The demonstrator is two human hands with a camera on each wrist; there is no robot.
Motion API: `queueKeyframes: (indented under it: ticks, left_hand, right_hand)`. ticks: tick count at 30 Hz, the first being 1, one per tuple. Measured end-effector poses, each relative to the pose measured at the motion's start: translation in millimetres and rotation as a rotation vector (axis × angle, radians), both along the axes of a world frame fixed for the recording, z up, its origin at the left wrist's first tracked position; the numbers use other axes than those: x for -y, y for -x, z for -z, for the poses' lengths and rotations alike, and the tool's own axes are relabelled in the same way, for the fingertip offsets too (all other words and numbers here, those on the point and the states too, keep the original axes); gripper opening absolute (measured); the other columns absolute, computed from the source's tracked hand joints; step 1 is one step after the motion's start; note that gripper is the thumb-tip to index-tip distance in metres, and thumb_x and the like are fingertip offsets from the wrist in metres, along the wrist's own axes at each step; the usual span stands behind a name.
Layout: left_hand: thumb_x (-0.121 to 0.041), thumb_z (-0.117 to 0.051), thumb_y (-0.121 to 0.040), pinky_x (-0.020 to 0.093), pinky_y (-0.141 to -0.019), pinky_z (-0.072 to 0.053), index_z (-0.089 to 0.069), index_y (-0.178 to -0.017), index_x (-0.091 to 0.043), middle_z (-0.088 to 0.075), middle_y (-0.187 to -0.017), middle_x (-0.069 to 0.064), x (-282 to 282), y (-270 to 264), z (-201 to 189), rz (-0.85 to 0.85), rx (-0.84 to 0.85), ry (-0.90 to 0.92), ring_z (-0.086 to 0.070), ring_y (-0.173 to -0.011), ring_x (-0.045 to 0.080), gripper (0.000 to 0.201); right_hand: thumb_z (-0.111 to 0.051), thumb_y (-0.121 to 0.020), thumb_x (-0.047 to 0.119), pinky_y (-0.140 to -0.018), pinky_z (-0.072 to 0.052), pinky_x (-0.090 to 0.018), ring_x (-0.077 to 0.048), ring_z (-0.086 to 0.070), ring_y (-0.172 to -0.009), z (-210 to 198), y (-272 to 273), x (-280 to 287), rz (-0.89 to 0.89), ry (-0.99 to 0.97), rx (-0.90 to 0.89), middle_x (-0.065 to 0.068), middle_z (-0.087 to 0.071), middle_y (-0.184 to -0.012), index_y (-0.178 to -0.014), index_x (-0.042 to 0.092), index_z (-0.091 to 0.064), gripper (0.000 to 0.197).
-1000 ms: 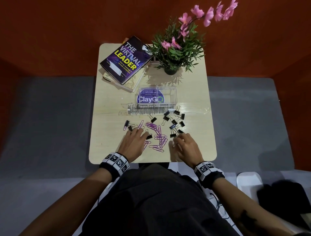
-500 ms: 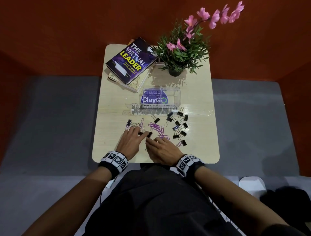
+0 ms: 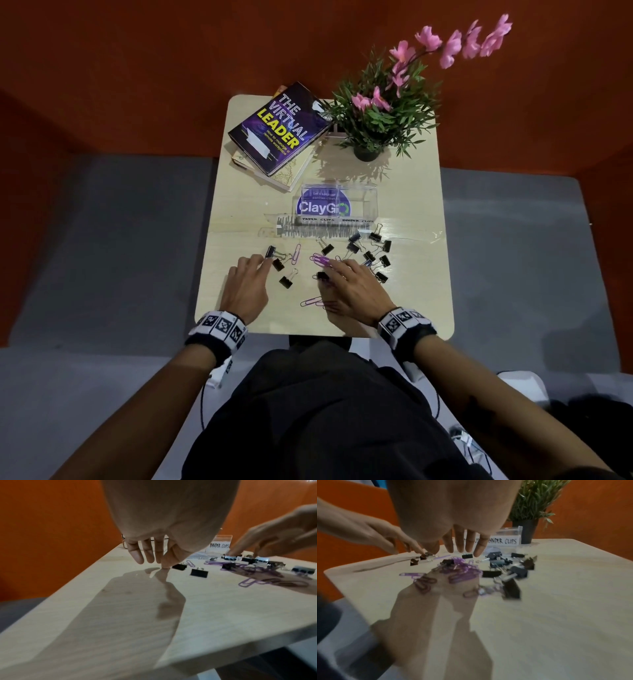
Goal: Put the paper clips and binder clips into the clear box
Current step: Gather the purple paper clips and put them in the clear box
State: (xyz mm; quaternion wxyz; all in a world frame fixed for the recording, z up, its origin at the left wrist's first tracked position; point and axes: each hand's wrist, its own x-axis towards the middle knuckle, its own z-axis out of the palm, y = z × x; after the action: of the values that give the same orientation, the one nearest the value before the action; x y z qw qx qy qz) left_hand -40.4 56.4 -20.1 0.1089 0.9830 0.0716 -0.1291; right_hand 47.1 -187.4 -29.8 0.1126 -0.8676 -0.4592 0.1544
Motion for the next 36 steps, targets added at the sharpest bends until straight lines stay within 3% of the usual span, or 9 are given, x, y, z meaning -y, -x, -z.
queueKeyframes:
  ticks: [4, 8, 13, 16, 20, 26, 28, 31, 36]
  left_hand:
    - [0.008, -0.061, -0.067, 0.043, -0.07, -0.045, -0.053, -0.125, -0.006, -0.058, -0.113, 0.013, -3, 1, 2, 0.045, -0.044, -0.066, -0.05, -0.094, 0.033, 0.06]
    - [0.004, -0.064, -0.065, 0.044, -0.067, -0.045, -0.059, -0.113, -0.002, -0.06, -0.106, 0.014, 0, 16, 2, 0.013, -0.059, -0.116, -0.052, -0.092, 0.034, 0.049]
    - [-0.001, -0.065, -0.061, 0.041, -0.061, -0.044, -0.065, -0.089, -0.001, -0.061, -0.086, 0.015, 18, 41, 1, 0.064, -0.082, -0.144, -0.053, -0.079, 0.033, 0.027]
    - [-0.008, -0.066, -0.061, 0.04, -0.061, -0.043, -0.064, -0.082, -0.005, -0.06, -0.083, 0.012, 31, 47, 0, 0.198, -0.101, -0.138, -0.053, -0.076, 0.031, 0.021]
    - [-0.013, -0.066, -0.064, 0.039, -0.064, -0.044, -0.063, -0.096, -0.006, -0.06, -0.092, 0.01, 44, 40, 1, 0.345, -0.105, -0.091, -0.052, -0.081, 0.028, 0.033]
    - [-0.01, -0.066, -0.07, 0.041, -0.07, -0.046, -0.052, -0.126, -0.008, -0.058, -0.107, 0.011, 45, 15, -5, 0.365, -0.054, -0.03, -0.053, -0.092, 0.031, 0.058]
    - [-0.01, -0.063, -0.074, 0.042, -0.074, -0.046, -0.05, -0.128, -0.007, -0.057, -0.114, 0.012, 40, 6, -9, 0.296, -0.057, -0.035, -0.052, -0.097, 0.032, 0.056]
    - [-0.008, -0.063, -0.076, 0.045, -0.077, -0.046, -0.053, -0.125, -0.006, -0.057, -0.118, 0.014, 31, -7, -8, 0.238, -0.086, -0.047, -0.051, -0.102, 0.034, 0.051]
    - [-0.001, -0.06, -0.075, 0.045, -0.085, -0.043, -0.048, -0.132, -0.009, -0.052, -0.129, 0.014, 41, -36, -7, 0.329, -0.065, -0.03, -0.046, -0.109, 0.033, 0.059]
  right_hand:
    - [-0.049, -0.091, 0.02, -0.1, -0.038, -0.05, -0.035, -0.035, -0.135, -7, -16, -46, -0.079, 0.071, -0.051, -0.014, -0.036, -0.152, -0.142, 0.005, -0.036, 0.055]
    - [-0.026, -0.092, 0.034, -0.105, -0.031, -0.05, -0.031, -0.028, -0.14, -1, -27, -68, -0.126, 0.147, -0.108, -0.011, -0.033, -0.154, -0.147, 0.008, -0.028, 0.06]
    - [-0.041, -0.095, 0.008, -0.102, -0.033, -0.05, -0.033, -0.028, -0.139, 5, -28, -55, -0.126, 0.156, -0.07, -0.014, -0.032, -0.154, -0.146, 0.004, -0.028, 0.053]
    - [-0.054, -0.091, 0.016, -0.099, -0.039, -0.052, -0.037, -0.037, -0.132, 7, -24, -41, -0.082, 0.143, -0.078, -0.016, -0.041, -0.149, -0.144, 0.003, -0.034, 0.058]
    - [-0.066, -0.082, 0.032, -0.094, -0.039, -0.048, -0.036, -0.042, -0.124, 5, -12, -28, -0.059, 0.142, -0.069, -0.012, -0.043, -0.147, -0.141, 0.007, -0.036, 0.071]
    - [-0.069, -0.078, 0.029, -0.088, -0.045, -0.045, -0.033, -0.048, -0.118, -4, 2, -9, -0.01, -0.009, -0.027, -0.01, -0.051, -0.137, -0.133, 0.013, -0.046, 0.062]
    - [-0.064, -0.077, 0.022, -0.086, -0.047, -0.045, -0.034, -0.051, -0.11, -4, 4, 8, 0.131, -0.069, -0.032, -0.015, -0.055, -0.128, -0.126, 0.011, -0.052, 0.052]
    - [-0.055, -0.078, 0.02, -0.068, -0.051, -0.044, -0.033, -0.054, -0.091, -3, 6, 39, 0.293, -0.11, -0.038, -0.015, -0.059, -0.107, -0.106, 0.007, -0.061, 0.031]
    - [-0.065, -0.077, 0.013, -0.058, -0.042, -0.027, -0.027, -0.052, -0.09, 0, 10, 70, 0.274, -0.03, -0.056, -0.007, -0.057, -0.102, -0.095, 0.017, -0.066, 0.018]
